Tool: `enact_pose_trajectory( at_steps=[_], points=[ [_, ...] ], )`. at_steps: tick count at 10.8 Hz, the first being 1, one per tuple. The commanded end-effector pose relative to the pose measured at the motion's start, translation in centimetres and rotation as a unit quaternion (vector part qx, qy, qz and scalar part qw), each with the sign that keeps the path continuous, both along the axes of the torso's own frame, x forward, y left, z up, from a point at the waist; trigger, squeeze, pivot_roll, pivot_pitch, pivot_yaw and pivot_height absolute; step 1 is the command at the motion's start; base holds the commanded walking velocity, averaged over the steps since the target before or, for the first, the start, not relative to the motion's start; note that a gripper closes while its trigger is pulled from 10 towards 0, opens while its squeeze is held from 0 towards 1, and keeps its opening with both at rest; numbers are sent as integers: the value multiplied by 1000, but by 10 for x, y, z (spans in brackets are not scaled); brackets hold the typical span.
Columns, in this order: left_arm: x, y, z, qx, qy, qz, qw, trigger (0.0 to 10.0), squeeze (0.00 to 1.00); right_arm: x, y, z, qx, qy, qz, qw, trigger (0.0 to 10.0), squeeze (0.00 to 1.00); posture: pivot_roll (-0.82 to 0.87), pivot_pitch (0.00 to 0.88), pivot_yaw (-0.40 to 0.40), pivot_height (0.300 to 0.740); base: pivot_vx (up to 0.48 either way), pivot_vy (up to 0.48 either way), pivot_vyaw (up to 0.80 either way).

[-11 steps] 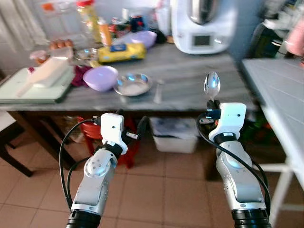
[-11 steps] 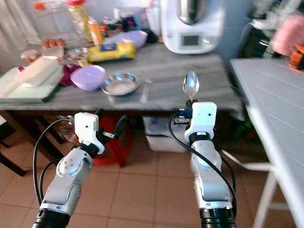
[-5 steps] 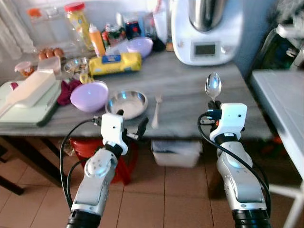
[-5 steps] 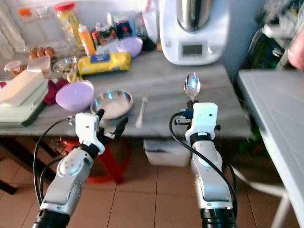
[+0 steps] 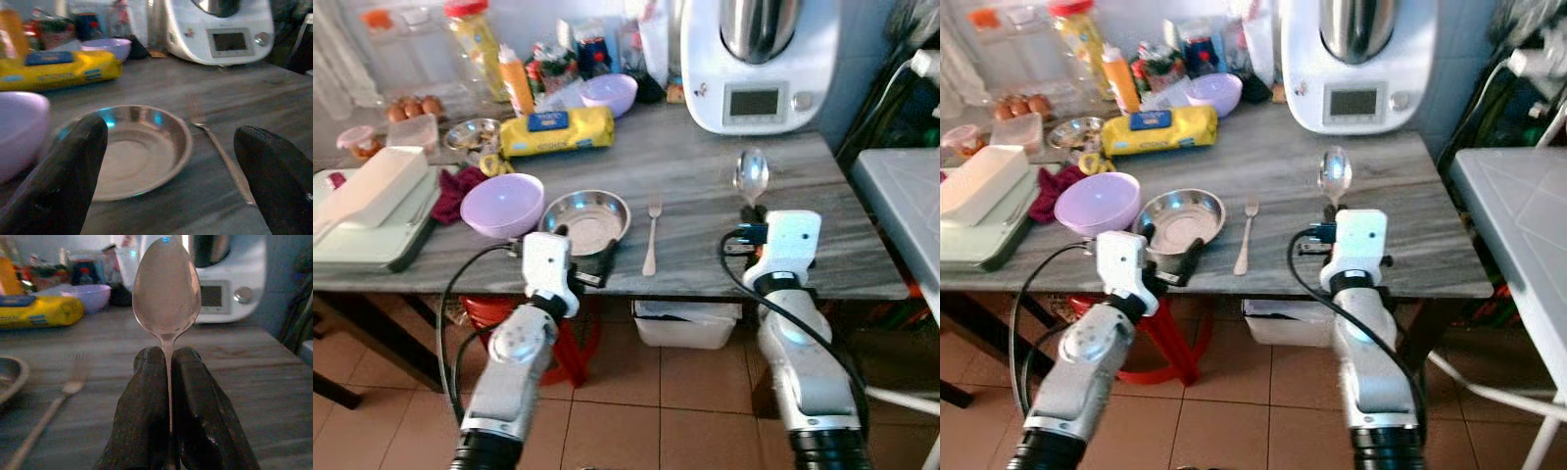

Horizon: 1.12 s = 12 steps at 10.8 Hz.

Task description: Setting the table

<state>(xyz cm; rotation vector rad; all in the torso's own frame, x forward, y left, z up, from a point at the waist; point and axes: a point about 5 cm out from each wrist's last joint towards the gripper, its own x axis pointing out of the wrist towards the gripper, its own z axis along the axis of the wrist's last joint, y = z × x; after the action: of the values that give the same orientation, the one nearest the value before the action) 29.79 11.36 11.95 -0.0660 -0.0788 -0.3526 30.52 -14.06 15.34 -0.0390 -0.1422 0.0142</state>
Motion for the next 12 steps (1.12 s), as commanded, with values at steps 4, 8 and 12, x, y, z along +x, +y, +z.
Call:
enact_pose_trajectory(
  at_steps=[4, 8, 12],
  points=[
    [0, 5, 1, 8, 3, 6, 1000, 10000, 0, 0, 3, 3, 4, -8, 2, 1000, 10000, 0, -33, 73, 104, 740, 0, 341, 0],
    [0, 4, 1, 9, -2, 6, 1000, 10000, 0, -1, 2, 3, 4, -8, -2, 1000, 10000, 0, -36, 74, 102, 740, 0, 258, 0],
    [-1, 5, 4, 6, -12, 7, 1000, 10000, 0, -1, 2, 4, 0, -11, -3, 1000, 10000, 0, -32, 74, 96, 740, 0, 0, 0]
  ],
)
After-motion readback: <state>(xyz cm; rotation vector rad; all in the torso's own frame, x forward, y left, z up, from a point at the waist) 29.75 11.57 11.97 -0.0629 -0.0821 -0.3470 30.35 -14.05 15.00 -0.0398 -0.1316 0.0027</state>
